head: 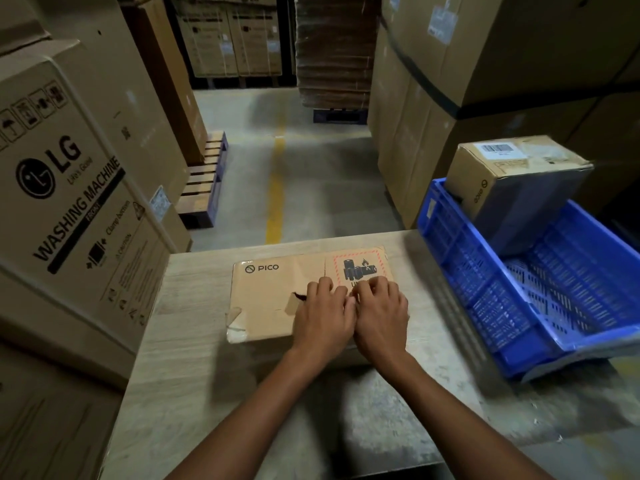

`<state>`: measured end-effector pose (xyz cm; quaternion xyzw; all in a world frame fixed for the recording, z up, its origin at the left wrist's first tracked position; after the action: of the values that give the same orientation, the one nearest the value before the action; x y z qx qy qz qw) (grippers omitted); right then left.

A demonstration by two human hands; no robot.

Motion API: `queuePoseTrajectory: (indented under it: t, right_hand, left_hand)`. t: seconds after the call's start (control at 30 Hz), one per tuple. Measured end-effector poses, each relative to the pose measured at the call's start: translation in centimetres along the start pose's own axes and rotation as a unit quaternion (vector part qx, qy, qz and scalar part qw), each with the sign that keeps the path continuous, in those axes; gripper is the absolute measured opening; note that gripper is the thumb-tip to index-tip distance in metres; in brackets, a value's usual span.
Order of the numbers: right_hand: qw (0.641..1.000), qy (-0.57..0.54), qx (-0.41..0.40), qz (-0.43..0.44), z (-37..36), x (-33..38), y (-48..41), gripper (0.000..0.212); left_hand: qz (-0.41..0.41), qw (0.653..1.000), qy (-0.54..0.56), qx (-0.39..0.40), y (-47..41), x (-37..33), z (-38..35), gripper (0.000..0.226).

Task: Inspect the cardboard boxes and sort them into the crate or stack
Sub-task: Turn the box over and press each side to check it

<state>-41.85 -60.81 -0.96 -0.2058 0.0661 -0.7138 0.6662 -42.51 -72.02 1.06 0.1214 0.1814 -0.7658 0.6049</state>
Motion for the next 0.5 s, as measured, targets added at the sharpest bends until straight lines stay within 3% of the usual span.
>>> queuePoseTrajectory:
  t: [0.2,0.33,0.4,0.5]
  right_hand:
    - [0.999,0.013,0.019,0.023,-0.5,-0.3,-0.3,0.020]
    - [0.996,0.003,0.025,-0.083,-0.2,-0.2,-0.3,0.025]
    - [0.989,-0.004,0.049,-0.143,-0.3,-0.4,-0.4,0.039]
    - [0.975,-0.088,0.088,-0.187,0.0,-1.2,-0.6,0.062]
  left_hand:
    - [0.006,1.000,0.010,-0.009,-0.2,0.2,-0.5,0.055]
    - [-0.001,1.000,-0.014,0.001,0.3,1.6,0.7,0.046]
    - [0.032,0.998,-0.049,-0.010,0.6,2.9,1.7,0.034]
    - [0.122,0.991,-0.042,-0.043,0.6,5.8,4.0,0.039]
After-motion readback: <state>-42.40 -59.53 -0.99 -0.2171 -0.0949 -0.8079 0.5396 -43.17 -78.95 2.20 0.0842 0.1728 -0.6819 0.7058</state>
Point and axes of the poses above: each hand's wrist, its own y-axis away from the middle knuckle, its own z-axis out of the back of the hand, x = y × z, the point moved 3 cm from there along -y, towards the middle knuckle, and after that the axes turned 5 degrees about y, right-handed, at the moved point
